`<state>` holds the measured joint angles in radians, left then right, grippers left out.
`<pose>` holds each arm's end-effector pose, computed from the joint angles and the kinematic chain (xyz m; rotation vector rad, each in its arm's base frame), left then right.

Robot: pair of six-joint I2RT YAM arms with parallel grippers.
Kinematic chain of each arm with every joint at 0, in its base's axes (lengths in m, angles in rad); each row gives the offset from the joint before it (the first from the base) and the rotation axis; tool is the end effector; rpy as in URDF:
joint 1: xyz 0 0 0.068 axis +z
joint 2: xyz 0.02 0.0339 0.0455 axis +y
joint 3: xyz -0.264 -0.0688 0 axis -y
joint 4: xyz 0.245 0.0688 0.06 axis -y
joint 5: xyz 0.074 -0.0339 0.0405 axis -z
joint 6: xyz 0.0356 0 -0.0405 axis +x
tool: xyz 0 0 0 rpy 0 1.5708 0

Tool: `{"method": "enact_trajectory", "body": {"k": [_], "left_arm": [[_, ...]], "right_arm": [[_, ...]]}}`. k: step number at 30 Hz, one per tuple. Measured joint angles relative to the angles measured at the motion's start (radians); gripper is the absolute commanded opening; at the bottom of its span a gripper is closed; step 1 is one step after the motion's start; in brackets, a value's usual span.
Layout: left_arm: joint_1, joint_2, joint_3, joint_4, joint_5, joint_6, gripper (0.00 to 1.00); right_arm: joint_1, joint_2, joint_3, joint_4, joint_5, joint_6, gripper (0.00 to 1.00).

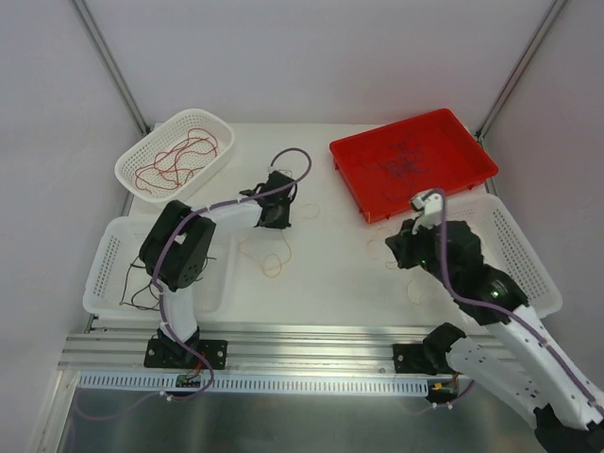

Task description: Untangle the cables

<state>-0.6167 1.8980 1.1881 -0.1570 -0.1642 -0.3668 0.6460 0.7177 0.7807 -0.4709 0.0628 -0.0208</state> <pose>0.3300 -0.2268 0.1661 0.2305 2.4262 -0.2457 0.1310 0.0960 0.3190 -0.6135 1.8973 0.3434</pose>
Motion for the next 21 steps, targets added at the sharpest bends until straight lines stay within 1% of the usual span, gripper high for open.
{"method": "enact_trajectory", "body": {"k": [2, 4, 7, 10, 12, 16, 21], "left_arm": [[0.054, -0.003, -0.005, -0.002, 0.000, -0.032, 0.00], [0.084, -0.005, -0.007, -0.004, 0.003, -0.054, 0.00], [0.100, -0.007, -0.009, -0.006, 0.016, -0.090, 0.00], [0.106, -0.007, -0.010, -0.006, 0.032, -0.107, 0.00], [0.109, -0.007, -0.010, -0.006, 0.047, -0.117, 0.00], [0.106, -0.010, -0.011, -0.007, 0.086, -0.122, 0.00], [0.045, -0.043, -0.048, -0.021, 0.118, -0.119, 0.00]], "right_arm": [[0.000, -0.096, 0.080, -0.060, 0.055, -0.034, 0.01], [0.000, -0.179, 0.161, -0.101, 0.103, -0.068, 0.01], [0.000, -0.273, 0.259, -0.140, 0.145, -0.106, 0.01], [0.000, -0.329, 0.341, -0.174, 0.162, -0.133, 0.01], [0.000, -0.335, 0.375, -0.193, 0.162, -0.145, 0.01], [0.000, -0.319, 0.377, -0.222, 0.166, -0.153, 0.01], [0.000, -0.248, 0.370, -0.245, 0.195, -0.157, 0.01]]}}
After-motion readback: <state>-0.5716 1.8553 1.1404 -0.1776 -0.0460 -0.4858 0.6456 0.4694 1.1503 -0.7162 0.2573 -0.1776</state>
